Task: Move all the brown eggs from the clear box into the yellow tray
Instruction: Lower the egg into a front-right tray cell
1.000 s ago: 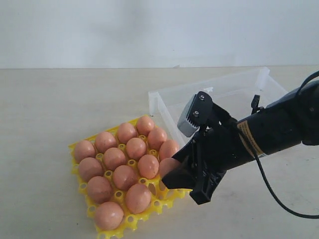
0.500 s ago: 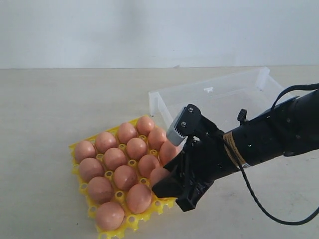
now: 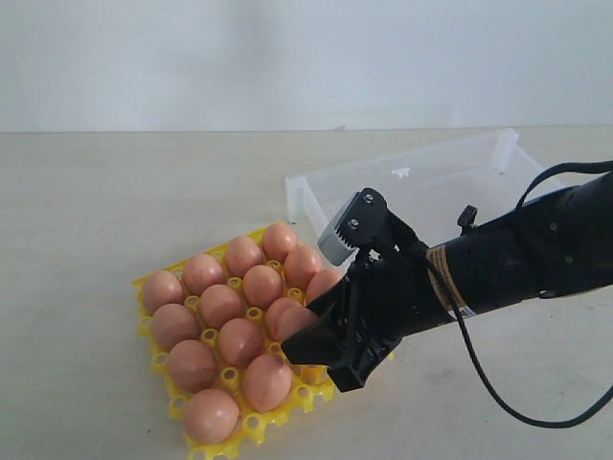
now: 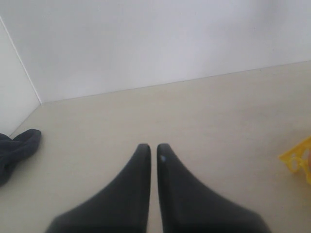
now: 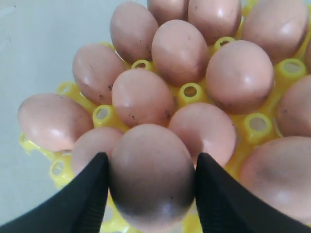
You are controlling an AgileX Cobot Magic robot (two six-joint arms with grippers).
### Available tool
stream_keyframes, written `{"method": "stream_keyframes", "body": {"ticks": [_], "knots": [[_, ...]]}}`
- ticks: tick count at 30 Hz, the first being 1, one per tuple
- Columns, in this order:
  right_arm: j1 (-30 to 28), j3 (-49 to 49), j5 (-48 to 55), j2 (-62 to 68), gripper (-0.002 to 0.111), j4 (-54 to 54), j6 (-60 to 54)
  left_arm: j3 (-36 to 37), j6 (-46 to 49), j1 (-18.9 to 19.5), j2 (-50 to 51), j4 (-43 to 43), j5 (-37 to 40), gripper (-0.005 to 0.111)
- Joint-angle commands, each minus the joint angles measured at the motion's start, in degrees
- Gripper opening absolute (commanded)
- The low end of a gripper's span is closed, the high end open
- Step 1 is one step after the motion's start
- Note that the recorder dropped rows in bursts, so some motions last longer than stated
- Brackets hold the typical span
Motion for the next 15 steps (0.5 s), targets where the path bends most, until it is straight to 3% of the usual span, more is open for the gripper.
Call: {"method": "stream_keyframes", "body": {"ticks": [1,2,4,15], "knots": [[0.11,0.18,-1.08,-0.07,0.043,-0.39,-0.33,0.2,-0.18,-0.27,-0.18,-0.11,-0.09,0.004],[0.11,0.18,-1.08,-0.07,0.051,-0.39,-0.33,0.2,-0.18,-0.27,-0.18,-0.11,-0.09,0.004],[0.11,0.18,-1.08,-0.07,0.056,-0.39,-0.33,0.2,-0.18,-0.27,-0.18,-0.11,-0.09,0.004],[0.11,0.18,-2.02,-0.29,0.055,0.9,0.33,0.2,-0.18,-0.27,-0.18,-0.11,-0.09,0.004]]}}
